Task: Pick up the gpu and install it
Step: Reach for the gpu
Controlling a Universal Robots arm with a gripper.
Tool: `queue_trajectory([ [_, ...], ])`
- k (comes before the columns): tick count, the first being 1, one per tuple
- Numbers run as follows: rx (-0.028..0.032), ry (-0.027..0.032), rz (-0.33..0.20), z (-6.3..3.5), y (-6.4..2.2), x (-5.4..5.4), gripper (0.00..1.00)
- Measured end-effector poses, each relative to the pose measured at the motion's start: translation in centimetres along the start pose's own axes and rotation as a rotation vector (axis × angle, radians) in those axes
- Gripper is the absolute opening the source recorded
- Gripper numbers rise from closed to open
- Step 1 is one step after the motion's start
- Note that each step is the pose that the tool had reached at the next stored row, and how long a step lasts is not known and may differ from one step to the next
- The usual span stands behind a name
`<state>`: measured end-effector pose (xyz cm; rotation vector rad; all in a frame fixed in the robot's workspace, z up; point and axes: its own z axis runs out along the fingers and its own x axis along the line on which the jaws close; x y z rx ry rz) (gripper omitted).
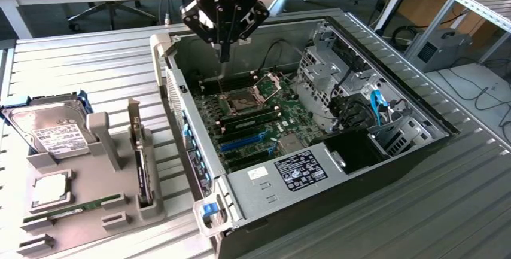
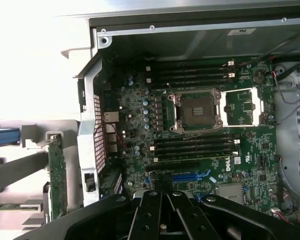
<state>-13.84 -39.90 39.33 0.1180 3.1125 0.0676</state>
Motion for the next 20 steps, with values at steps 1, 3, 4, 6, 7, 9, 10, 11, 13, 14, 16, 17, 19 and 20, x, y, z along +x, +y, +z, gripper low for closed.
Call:
queue_trajectory([
  [1, 0.0000, 0.0000, 0.000, 0.00, 0.00, 0.04, 0.11],
  [3, -0.0001, 0.0000, 0.000, 0.00, -0.01, 0.11, 0.11],
  [4, 0.0001, 0.0001, 0.000, -0.01, -0.01, 0.15, 0.11],
  [6, 0.0000, 0.0000, 0.000, -0.01, -0.02, 0.23, 0.11],
  [7, 0.0000, 0.0000, 0.000, -0.01, -0.02, 0.28, 0.11],
  [9, 0.0001, 0.0001, 0.000, -0.02, -0.03, 0.44, 0.11],
  [10, 0.0000, 0.0000, 0.000, -0.01, -0.03, 0.47, 0.11],
  [11, 0.0000, 0.0000, 0.000, -0.01, -0.04, 0.51, 0.11],
  [13, -0.0001, 0.0000, 0.000, -0.01, -0.04, 0.58, 0.11],
  [14, 0.0000, 0.0000, 0.000, -0.02, -0.04, 0.61, 0.11],
  [16, 0.0000, 0.0000, 0.000, -0.02, -0.05, 0.69, 0.11],
  [17, 0.0000, 0.0000, 0.000, -0.02, -0.05, 0.73, 0.11],
  [19, 0.0000, 0.0001, 0.000, -0.02, -0.06, 0.83, 0.11],
  [20, 0.0000, 0.0000, 0.000, -0.02, -0.06, 0.86, 0.11],
])
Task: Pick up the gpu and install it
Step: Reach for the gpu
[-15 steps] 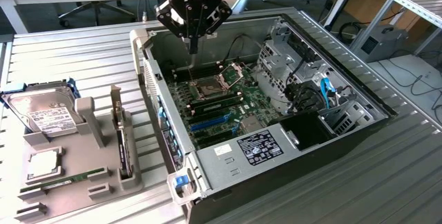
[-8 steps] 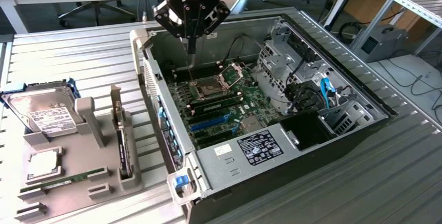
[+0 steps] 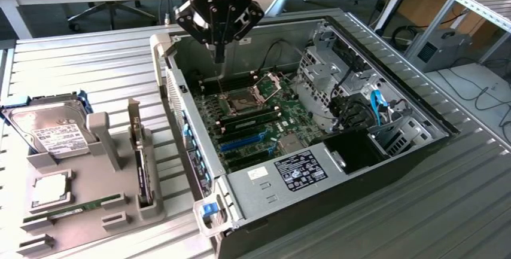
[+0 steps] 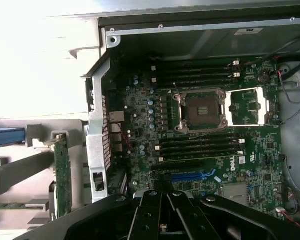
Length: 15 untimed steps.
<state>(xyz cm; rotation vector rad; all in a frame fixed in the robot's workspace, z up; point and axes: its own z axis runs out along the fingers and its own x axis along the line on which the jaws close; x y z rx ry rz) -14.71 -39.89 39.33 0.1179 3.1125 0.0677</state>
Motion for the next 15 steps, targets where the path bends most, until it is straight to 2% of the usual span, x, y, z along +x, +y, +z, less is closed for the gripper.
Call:
queue_trajectory([
  [15, 0.0000, 0.0000, 0.000, -0.01, -0.04, 0.55, 0.11],
])
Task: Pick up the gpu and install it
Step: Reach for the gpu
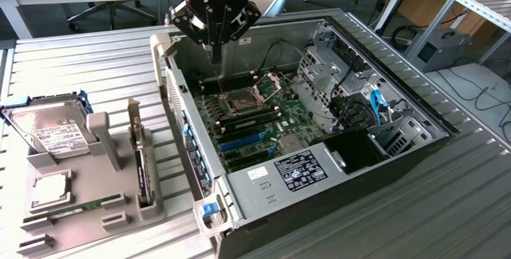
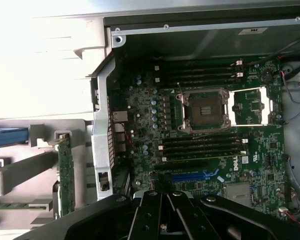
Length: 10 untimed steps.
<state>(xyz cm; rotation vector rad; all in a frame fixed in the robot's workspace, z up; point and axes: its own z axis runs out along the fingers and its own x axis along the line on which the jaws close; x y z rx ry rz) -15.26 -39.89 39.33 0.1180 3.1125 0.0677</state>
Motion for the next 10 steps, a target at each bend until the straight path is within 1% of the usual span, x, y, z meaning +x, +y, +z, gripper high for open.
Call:
queue_trajectory([
  [10, 0.0000, 0.0000, 0.000, -0.01, -0.03, 0.33, 0.11],
])
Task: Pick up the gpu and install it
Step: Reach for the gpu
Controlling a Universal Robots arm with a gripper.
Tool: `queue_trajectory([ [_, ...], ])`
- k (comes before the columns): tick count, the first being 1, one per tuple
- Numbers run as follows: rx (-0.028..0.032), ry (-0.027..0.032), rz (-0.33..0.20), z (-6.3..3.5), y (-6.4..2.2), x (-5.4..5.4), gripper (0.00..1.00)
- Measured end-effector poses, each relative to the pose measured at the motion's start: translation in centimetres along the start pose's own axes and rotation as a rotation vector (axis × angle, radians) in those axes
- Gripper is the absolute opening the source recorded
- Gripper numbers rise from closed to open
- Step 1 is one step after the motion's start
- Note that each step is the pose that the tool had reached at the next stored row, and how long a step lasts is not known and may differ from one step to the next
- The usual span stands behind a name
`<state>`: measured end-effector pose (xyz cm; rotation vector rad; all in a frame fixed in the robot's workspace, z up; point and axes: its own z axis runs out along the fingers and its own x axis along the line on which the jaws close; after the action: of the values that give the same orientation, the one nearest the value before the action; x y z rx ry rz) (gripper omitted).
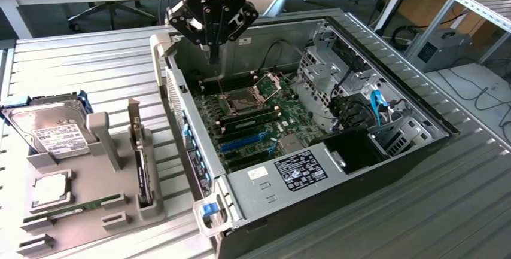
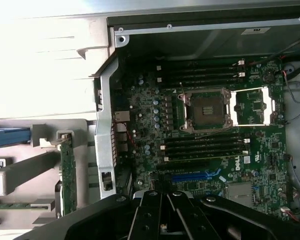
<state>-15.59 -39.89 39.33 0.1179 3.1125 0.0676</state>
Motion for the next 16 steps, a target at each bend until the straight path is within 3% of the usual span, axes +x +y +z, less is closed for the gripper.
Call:
queue_trajectory([
  [16, 0.0000, 0.0000, 0.000, -0.01, -0.04, 0.53, 0.11],
])
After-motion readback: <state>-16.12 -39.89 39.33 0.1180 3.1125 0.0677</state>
